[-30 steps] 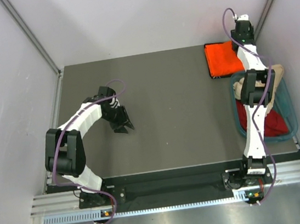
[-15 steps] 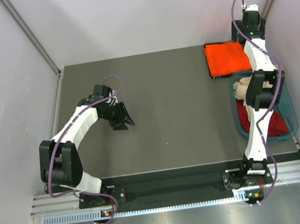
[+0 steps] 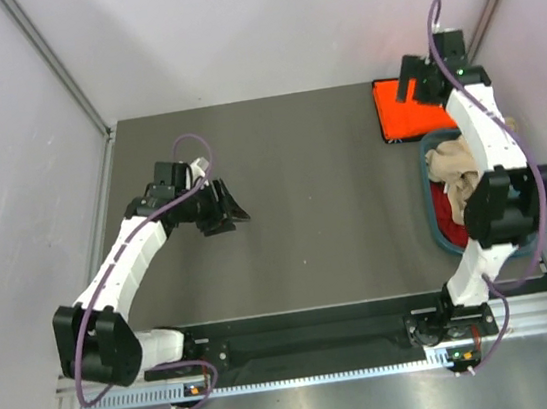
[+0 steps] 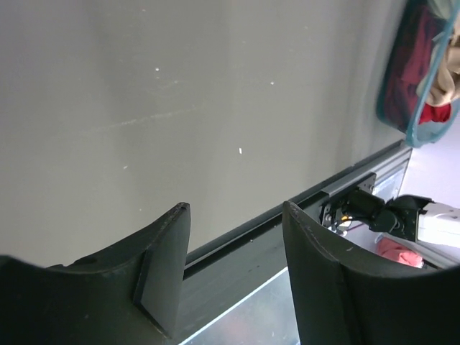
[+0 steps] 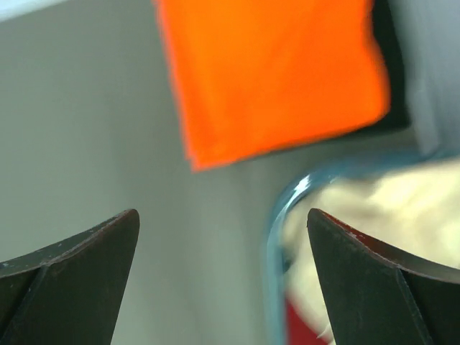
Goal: Fold and stack the t-shirts
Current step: Neatly place the folded tshirt to the corner
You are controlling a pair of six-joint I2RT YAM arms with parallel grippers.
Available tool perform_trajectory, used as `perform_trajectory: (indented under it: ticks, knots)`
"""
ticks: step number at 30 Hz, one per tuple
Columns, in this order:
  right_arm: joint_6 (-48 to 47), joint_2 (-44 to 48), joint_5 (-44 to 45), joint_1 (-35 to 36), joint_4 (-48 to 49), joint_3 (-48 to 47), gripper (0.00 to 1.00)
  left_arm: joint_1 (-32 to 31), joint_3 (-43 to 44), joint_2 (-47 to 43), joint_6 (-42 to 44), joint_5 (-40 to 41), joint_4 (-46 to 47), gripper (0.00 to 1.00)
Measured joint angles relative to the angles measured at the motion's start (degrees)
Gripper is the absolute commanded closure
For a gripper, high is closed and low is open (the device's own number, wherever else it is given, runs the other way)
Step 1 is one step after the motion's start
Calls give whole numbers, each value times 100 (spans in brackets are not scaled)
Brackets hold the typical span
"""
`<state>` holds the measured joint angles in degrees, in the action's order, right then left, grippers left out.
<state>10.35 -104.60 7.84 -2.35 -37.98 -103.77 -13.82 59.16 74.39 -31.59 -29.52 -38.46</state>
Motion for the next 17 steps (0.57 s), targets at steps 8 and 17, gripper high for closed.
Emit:
perform_trajectory:
  ticks: [8,17]
  knots:
    - [1320,2218,-549,1853,0,3136,0,-2,-730,-743,-177,-367,376,36]
    - [2358,4159,-531,2505,-26,5436,0,-96,-1373,-1401,-503,-562,612,31]
